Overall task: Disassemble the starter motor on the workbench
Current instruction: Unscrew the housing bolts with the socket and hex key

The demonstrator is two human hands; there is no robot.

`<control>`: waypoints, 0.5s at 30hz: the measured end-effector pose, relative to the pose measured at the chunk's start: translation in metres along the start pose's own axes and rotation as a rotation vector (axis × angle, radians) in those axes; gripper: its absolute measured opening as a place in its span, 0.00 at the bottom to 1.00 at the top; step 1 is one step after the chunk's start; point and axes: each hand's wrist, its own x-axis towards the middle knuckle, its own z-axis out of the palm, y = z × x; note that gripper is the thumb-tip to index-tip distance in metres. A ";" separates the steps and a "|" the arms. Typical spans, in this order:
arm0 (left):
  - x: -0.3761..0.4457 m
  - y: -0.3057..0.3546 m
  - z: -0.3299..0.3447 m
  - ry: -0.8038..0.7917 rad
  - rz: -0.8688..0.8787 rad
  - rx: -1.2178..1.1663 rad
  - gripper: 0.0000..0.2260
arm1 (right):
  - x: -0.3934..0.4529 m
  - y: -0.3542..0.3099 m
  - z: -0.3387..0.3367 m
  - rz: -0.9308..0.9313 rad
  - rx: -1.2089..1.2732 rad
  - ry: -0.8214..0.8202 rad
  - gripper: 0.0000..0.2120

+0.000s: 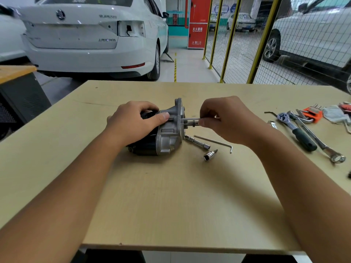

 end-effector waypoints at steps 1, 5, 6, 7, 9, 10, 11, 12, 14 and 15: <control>0.000 0.000 0.000 0.001 0.001 0.001 0.29 | 0.000 0.000 0.000 0.000 0.012 -0.015 0.03; 0.000 0.000 0.000 -0.001 -0.006 -0.011 0.30 | 0.001 -0.003 0.001 -0.027 -0.002 -0.071 0.11; 0.000 0.000 0.000 -0.001 -0.007 -0.014 0.30 | 0.001 -0.004 0.001 -0.030 -0.005 -0.075 0.12; 0.000 0.000 0.000 -0.003 -0.008 -0.017 0.30 | 0.002 -0.004 0.001 -0.033 -0.012 -0.071 0.12; -0.001 0.001 0.000 -0.008 -0.004 -0.021 0.31 | 0.002 -0.004 0.001 -0.052 -0.040 -0.049 0.11; -0.001 0.001 -0.001 -0.009 -0.002 -0.022 0.31 | 0.002 -0.005 0.001 -0.063 -0.049 -0.034 0.10; -0.001 0.001 -0.001 -0.010 -0.001 -0.022 0.31 | 0.002 -0.005 0.001 -0.067 -0.052 -0.016 0.09; -0.001 0.001 -0.001 -0.011 -0.002 -0.022 0.31 | 0.001 -0.005 0.000 -0.066 -0.054 0.004 0.08; -0.001 0.001 -0.001 -0.013 -0.002 -0.022 0.31 | 0.000 -0.006 -0.001 -0.063 -0.066 0.038 0.07; -0.001 0.001 -0.001 -0.014 -0.001 -0.019 0.31 | 0.000 -0.006 0.000 -0.064 -0.070 0.048 0.07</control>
